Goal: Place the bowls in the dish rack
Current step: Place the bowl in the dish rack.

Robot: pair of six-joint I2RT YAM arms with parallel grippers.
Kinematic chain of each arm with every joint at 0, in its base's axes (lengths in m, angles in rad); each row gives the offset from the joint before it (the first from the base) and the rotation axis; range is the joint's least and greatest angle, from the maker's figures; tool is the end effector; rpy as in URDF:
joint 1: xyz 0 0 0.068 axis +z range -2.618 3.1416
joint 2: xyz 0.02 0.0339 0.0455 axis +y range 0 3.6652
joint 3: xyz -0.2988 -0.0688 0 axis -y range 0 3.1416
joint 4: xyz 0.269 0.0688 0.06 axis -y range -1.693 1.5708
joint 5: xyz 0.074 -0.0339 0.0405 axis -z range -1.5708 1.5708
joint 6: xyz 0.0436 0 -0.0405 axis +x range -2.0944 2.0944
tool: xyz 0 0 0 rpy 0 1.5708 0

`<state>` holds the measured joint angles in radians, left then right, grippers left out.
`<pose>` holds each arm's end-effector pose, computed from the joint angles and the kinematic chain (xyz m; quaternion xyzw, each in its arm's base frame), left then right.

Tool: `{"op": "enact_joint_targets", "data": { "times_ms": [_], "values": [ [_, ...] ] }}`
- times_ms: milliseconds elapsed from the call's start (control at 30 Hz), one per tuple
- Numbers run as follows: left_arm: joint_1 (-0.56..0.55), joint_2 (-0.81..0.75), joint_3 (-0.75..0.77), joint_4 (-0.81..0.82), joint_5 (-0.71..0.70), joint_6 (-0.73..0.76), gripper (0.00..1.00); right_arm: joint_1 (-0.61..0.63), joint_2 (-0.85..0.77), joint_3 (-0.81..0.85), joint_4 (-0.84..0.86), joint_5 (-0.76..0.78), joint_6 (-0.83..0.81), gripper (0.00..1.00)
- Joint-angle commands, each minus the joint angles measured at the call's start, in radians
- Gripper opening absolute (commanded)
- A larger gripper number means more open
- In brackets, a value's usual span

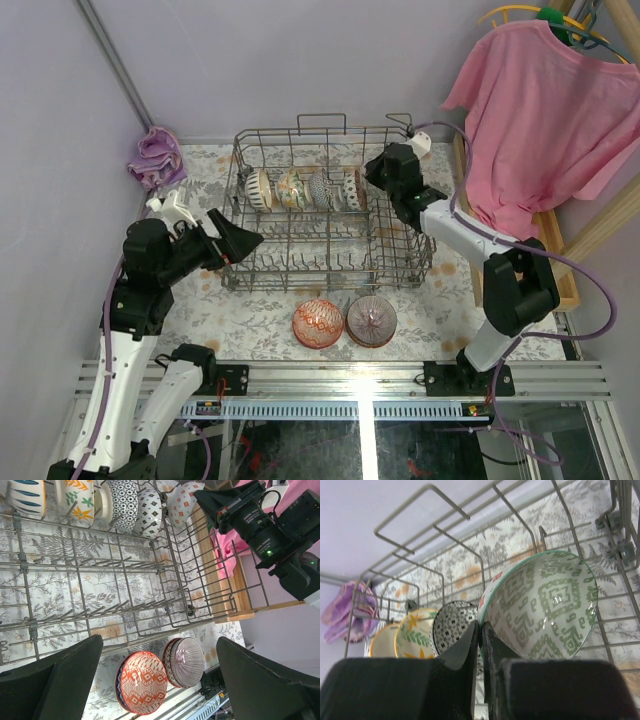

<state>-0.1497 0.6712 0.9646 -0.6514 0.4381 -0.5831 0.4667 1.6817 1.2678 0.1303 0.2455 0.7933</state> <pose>0.1282 -0.0380 0.3948 -0.0515 0.8099 -0.3660 0.4554 0.3934 0.1863 0.3247 0.2016 0.7714 0.2717 0.5389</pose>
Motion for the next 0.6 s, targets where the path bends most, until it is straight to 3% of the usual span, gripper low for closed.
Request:
{"op": "enact_joint_targets", "data": {
  "times_ms": [0, 300, 567],
  "values": [
    [0.002, -0.004, -0.02, -0.003, 0.147, -0.051, 0.96, 0.086, -0.056, -0.029, 0.428, 0.319, -0.008, 0.0],
    [0.003, -0.012, -0.03, 0.04, 0.226, -0.078, 0.96, 0.14, 0.091, 0.041, 0.711, 0.49, -0.228, 0.0],
    [-0.007, -0.001, -0.023, 0.058, 0.263, -0.087, 0.96, 0.14, 0.229, 0.083, 0.925, 0.524, -0.296, 0.0]
  ]
}}
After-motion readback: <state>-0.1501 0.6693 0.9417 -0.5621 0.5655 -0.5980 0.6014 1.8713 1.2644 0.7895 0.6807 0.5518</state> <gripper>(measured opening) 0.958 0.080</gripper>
